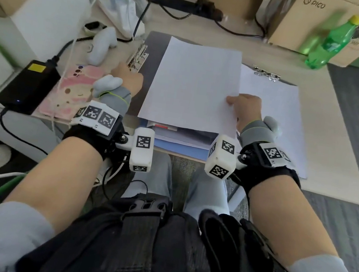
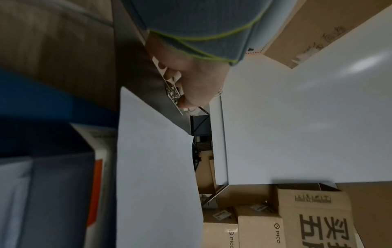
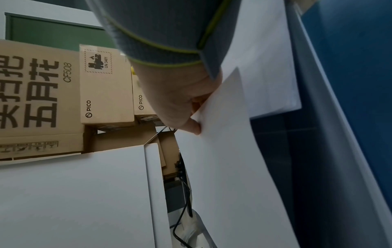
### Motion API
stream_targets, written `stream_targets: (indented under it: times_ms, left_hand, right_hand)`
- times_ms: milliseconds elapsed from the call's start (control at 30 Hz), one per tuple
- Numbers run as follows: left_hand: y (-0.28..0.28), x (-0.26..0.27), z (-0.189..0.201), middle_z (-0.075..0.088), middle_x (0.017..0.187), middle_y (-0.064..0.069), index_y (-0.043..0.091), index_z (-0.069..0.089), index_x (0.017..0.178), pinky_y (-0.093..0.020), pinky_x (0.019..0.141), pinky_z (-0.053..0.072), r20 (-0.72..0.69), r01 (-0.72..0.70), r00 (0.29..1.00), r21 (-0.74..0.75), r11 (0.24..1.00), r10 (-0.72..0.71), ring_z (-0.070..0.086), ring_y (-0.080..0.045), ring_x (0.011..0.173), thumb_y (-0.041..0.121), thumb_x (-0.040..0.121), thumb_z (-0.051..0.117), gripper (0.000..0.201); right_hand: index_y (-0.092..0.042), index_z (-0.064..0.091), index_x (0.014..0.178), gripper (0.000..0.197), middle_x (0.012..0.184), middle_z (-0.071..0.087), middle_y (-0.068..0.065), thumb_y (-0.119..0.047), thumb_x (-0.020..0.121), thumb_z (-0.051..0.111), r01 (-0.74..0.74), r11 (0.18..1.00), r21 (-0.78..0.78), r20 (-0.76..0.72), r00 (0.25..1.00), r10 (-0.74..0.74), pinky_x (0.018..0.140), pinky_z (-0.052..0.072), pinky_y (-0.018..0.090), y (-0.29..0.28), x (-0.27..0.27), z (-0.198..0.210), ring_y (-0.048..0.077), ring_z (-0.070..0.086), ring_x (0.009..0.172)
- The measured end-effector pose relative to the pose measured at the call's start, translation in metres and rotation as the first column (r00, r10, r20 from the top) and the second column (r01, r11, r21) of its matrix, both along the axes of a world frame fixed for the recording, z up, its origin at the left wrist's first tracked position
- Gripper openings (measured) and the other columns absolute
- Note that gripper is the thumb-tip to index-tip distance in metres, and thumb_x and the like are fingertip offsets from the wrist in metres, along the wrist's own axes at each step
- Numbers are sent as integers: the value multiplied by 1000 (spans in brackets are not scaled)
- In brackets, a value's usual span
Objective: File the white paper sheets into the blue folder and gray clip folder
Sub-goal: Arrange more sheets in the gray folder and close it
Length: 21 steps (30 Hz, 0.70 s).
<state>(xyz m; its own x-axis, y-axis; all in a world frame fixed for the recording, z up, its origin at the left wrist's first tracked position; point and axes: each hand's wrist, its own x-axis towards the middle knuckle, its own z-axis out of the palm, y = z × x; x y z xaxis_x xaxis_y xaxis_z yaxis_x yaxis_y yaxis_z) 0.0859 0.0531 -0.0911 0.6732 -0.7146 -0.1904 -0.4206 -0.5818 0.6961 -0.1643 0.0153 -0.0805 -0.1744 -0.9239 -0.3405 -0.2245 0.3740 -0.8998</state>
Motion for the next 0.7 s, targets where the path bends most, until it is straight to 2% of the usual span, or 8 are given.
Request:
stream_targets:
  times_ms: [133,200,233,300,367,433,567,700]
  left_hand:
    - [-2,1,-2,57,125,-17,5,50,124,-39,94,43,-19,0,1000,-33,999,-1,54,-36,112,16,89,50,37]
    - [0,-3,0,61,116,-15,7,57,118,-36,88,43,-20,39,999,-75,996,-41,55,-33,101,11,87,50,31]
    - [1,-6,-1,61,109,-14,9,60,113,-34,85,43,-31,72,997,-95,993,-75,54,-30,95,9,86,50,28]
    - [2,-12,-2,63,105,-12,10,63,110,-31,85,43,-77,125,988,-131,983,-136,56,-29,95,4,85,51,28]
    - [4,-16,-3,66,116,-13,6,64,116,-30,92,46,-109,152,980,-150,977,-169,60,-29,108,2,82,55,35]
    - [5,-18,-5,66,118,-12,8,65,117,-28,93,46,-111,146,980,-156,977,-165,61,-26,111,4,81,58,37]
    - [6,-18,-10,69,103,-10,10,67,109,-23,71,46,-168,98,977,-215,972,-135,58,-17,84,12,77,67,32]
    - [4,-15,-13,62,91,-4,9,64,111,-29,76,50,-220,101,965,-194,976,-144,57,-18,81,13,77,69,35]
  right_hand:
    - [15,62,103,30,93,69,24,2,77,62,9,1000,-25,16,1000,-8,76,54,42,-5,0,0,22,52,74]
    - [8,66,81,9,79,66,17,1,77,63,-3,999,-37,-5,1000,3,68,51,36,-5,2,3,21,50,72]
    - [-2,60,65,12,69,57,11,1,76,63,-11,999,-34,-15,1000,10,64,46,32,-6,3,4,21,47,70]
    - [-16,41,52,35,62,42,4,0,74,62,-32,999,-38,-39,999,30,61,37,29,-7,4,1,21,39,67]
    - [-18,32,50,41,57,33,2,1,74,60,-42,998,-56,-75,996,38,58,31,28,-7,3,-2,20,32,61]
    - [-18,31,48,42,53,31,0,0,73,59,-55,997,-56,-92,995,50,58,31,28,-5,0,-4,20,31,59]
    - [-18,29,49,41,56,30,0,-1,72,59,-55,996,-74,-120,992,46,59,30,29,-8,-8,-9,20,31,64]
    - [-15,42,58,23,67,40,7,-4,71,58,-101,993,-58,-155,984,91,61,34,30,-12,-10,-11,19,38,68]
